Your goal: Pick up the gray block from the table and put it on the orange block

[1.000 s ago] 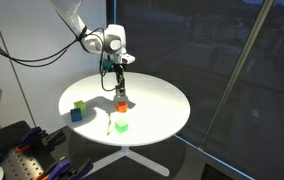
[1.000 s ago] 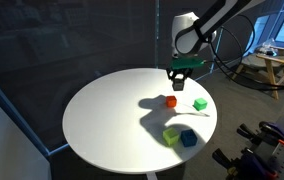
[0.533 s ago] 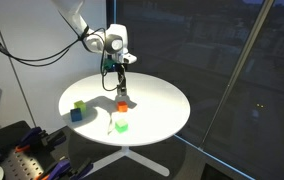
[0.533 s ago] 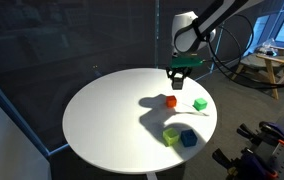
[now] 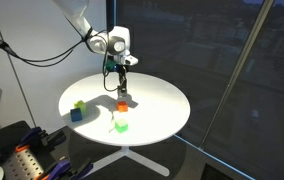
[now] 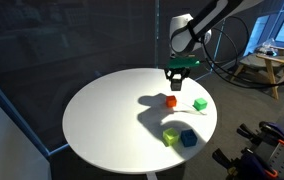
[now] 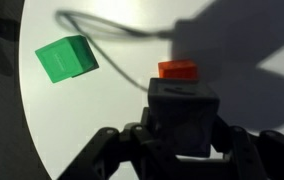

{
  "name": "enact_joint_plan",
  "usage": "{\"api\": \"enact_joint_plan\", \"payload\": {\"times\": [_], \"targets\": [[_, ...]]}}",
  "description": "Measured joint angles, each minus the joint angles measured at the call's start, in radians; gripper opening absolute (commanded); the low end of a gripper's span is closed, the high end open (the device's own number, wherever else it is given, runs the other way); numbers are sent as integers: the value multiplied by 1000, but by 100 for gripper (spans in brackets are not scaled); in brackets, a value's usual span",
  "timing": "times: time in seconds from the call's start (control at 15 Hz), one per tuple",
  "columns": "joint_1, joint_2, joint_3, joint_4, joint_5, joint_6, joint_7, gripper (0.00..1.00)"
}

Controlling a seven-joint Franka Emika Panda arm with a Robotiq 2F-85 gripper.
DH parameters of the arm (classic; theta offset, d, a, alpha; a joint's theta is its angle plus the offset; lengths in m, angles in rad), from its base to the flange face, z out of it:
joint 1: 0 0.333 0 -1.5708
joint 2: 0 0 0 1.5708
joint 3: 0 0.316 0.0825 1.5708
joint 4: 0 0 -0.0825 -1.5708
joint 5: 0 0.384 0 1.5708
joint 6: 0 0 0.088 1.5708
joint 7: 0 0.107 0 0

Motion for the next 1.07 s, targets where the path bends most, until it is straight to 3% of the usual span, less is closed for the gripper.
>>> {"api": "enact_joint_plan", "payload": {"times": [1.07], "targets": [[-3,98,0,78,11,-4,-3,29]]}}
